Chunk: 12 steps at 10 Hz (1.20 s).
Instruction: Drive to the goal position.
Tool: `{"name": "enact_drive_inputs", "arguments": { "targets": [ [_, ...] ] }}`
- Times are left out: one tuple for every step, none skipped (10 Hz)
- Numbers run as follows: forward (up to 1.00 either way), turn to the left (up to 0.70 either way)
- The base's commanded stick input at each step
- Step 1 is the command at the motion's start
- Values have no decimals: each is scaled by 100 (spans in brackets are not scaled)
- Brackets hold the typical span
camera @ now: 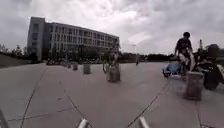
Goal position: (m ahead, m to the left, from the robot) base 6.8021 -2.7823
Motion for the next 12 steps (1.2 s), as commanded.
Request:
{"name": "enact_drive_inputs", "arguments": {
  "targets": [
    [70, -35],
    [70, -35],
    [70, -35],
    [70, -35],
    [70, -35],
    [70, -35],
    [70, -20],
    [70, -1],
    [70, 0],
    [70, 0],
    [70, 0],
    [70, 0]
  ]
}}
